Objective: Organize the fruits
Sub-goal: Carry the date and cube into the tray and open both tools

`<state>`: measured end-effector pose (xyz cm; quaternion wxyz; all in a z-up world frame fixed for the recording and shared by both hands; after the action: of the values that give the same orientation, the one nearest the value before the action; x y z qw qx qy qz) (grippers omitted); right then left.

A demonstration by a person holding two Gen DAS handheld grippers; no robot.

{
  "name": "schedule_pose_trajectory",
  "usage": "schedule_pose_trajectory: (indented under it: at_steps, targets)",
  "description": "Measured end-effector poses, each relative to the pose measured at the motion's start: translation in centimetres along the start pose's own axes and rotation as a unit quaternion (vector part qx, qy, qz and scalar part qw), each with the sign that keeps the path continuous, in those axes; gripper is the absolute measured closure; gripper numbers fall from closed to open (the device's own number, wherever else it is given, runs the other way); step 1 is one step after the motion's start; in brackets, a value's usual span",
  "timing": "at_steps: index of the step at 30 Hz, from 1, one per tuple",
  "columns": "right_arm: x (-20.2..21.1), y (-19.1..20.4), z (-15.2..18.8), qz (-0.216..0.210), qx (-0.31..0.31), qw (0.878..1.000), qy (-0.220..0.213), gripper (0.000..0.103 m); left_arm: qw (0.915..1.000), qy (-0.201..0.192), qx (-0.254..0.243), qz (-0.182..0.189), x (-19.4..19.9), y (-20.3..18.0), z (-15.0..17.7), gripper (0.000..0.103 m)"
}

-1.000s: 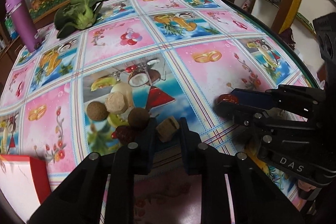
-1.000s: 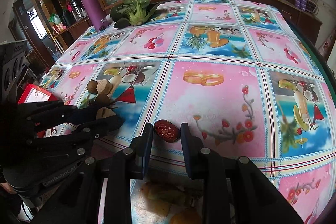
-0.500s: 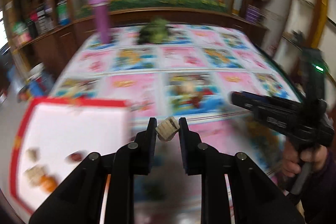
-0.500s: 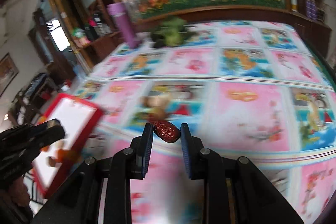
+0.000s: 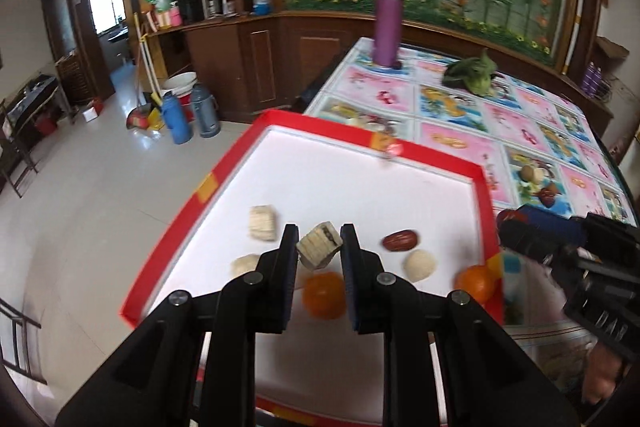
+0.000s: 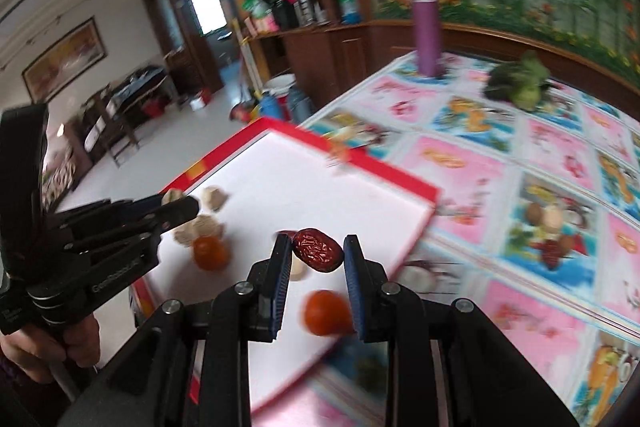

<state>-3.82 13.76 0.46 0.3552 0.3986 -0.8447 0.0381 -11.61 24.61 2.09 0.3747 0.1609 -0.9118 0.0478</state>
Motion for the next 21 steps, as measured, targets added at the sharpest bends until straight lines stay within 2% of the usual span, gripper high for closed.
schedule_pose_trajectory:
  at_steps: [8, 12, 21]
  targets:
    - [-3.6, 3.2, 0.4, -0.011, 0.022, 0.999, 0.041, 0.078, 0.9993, 0.011, 0.032, -0.015, -1.2, 3.4, 0.6, 0.080]
    - [-5.4, 4.8, 0.7, -0.018, 0.031, 0.997, 0.063, 0.078, 0.9986, 0.032, 0.039, -0.018, -2.2, 4.2, 1.4, 0.080]
    - [-7.1, 5.0, 2.0, 0.003, 0.028, 0.995, 0.092, 0.077, 0.9985, 0.036, 0.034, -0.024, -2.5, 4.4, 1.5, 0.080]
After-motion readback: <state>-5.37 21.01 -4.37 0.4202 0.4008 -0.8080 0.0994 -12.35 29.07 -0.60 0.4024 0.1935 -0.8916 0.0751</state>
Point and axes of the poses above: each gripper's, at about its wrist camera, not at the fingertips, and x roughly against the way its jaws point, y to its left, z to its underside, the point moved 8 cm from there along -x, roughly the way its jaws point, and after that the axes turned 3 degrees about -z, right-handed, at the moved point
